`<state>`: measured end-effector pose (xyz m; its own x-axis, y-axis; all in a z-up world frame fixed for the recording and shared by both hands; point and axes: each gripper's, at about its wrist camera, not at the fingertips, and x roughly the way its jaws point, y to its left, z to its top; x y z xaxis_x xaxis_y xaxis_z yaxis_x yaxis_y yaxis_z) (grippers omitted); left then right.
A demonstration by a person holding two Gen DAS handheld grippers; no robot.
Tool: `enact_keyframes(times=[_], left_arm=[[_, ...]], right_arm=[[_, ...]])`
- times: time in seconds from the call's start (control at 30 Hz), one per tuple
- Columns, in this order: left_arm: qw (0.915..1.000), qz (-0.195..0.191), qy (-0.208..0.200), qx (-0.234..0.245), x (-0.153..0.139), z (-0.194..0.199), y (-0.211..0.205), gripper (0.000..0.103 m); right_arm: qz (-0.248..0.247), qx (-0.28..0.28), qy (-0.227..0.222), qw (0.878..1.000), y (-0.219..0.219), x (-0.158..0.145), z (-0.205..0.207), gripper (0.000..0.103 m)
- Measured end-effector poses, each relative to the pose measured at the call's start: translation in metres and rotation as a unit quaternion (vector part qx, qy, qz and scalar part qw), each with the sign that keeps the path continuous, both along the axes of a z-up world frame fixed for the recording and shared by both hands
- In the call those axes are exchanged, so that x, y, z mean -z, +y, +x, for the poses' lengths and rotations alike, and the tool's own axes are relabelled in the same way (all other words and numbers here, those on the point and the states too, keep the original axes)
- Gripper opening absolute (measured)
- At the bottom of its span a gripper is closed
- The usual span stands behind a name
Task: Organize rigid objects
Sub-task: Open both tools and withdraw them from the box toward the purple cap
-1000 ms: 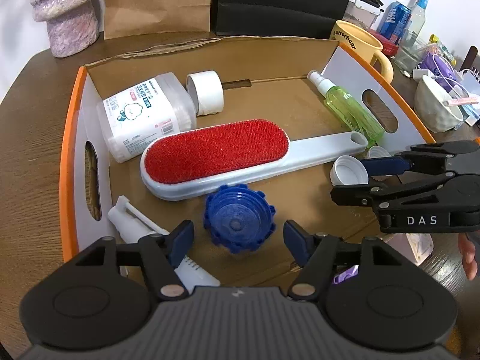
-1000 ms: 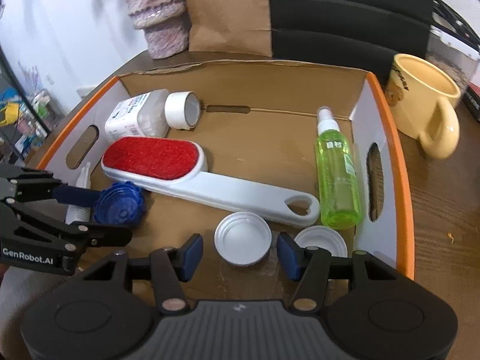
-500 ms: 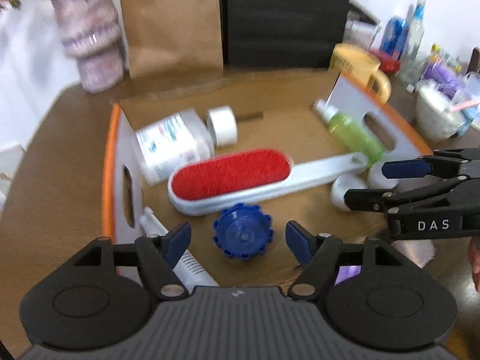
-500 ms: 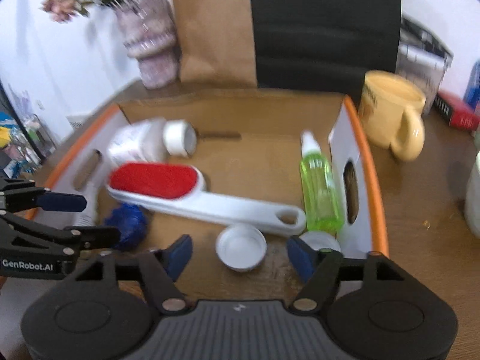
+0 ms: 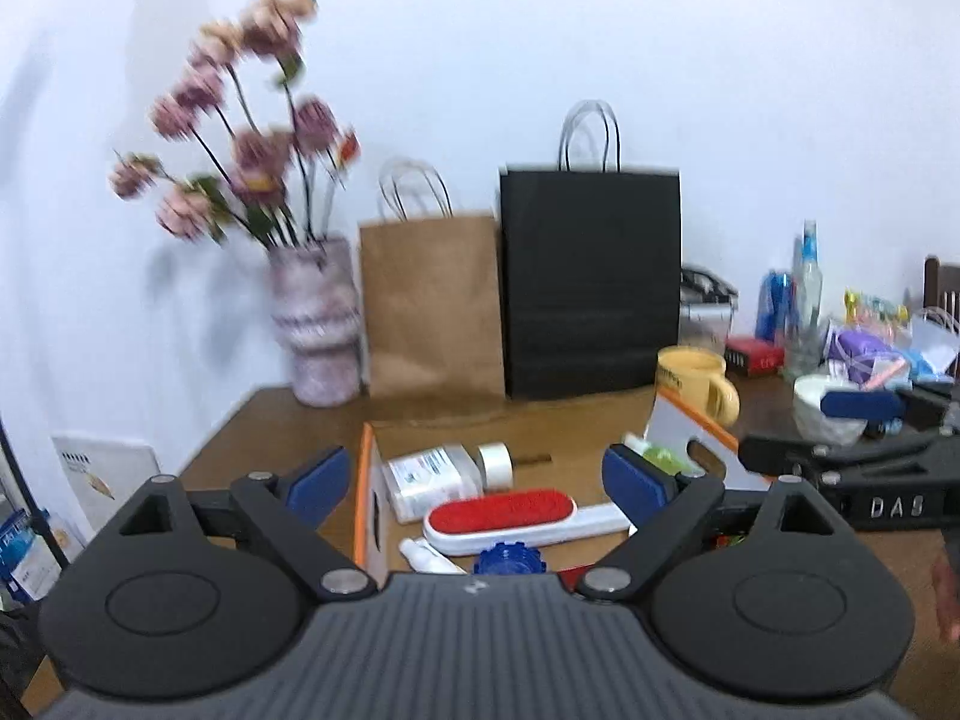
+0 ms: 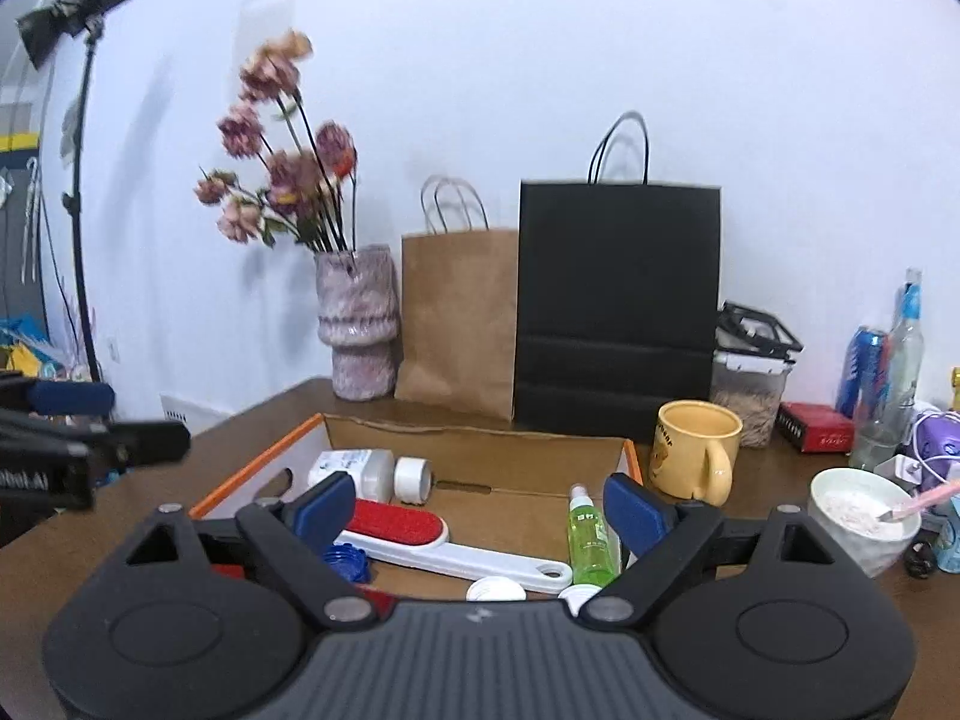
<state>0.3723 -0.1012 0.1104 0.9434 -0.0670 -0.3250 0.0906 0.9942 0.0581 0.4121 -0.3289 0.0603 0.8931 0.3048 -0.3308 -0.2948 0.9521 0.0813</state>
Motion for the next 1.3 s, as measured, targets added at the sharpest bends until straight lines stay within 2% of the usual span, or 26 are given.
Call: enact_keyframes(times=[0.17,0.43,0.57,0.67,0.87,1.07,1.17,1.3], left_arm=[[0.9996,-0.022,-0.015,0.001,0.003,-0.036,0.004,0.095],[0.9985,-0.030,-0.045,-0.003,0.005,-0.093,0.004,0.095],[0.9975,-0.029,-0.064,-0.003,0.009,-0.132,0.003,0.098],[0.9969,-0.051,-0.060,0.008,0.015,-0.163,0.006,0.100],[0.9964,-0.069,-0.049,0.002,0.031,-0.211,0.013,0.100],[0.9979,-0.055,-0.033,-0.007,0.047,-0.255,0.020,0.102],[0.9986,-0.050,-0.020,0.001,0.050,-0.265,0.022,0.102],[0.9985,-0.046,-0.029,0.004,0.047,-0.266,0.017,0.102]], right_arm=[[0.019,0.011,-0.026,0.999,-0.006,0.005,-0.038,0.091],[0.033,0.018,-0.043,0.998,-0.012,0.006,-0.098,0.094],[0.024,0.016,-0.059,0.998,-0.013,0.007,-0.141,0.098],[0.016,0.011,-0.064,0.998,-0.012,0.010,-0.175,0.100],[-0.002,0.003,-0.052,0.999,-0.006,0.017,-0.235,0.101],[0.012,-0.001,-0.032,0.999,-0.005,0.023,-0.292,0.101],[0.021,-0.011,-0.026,0.999,-0.004,0.029,-0.307,0.103],[0.015,0.004,-0.015,1.000,-0.002,0.039,-0.307,0.103]])
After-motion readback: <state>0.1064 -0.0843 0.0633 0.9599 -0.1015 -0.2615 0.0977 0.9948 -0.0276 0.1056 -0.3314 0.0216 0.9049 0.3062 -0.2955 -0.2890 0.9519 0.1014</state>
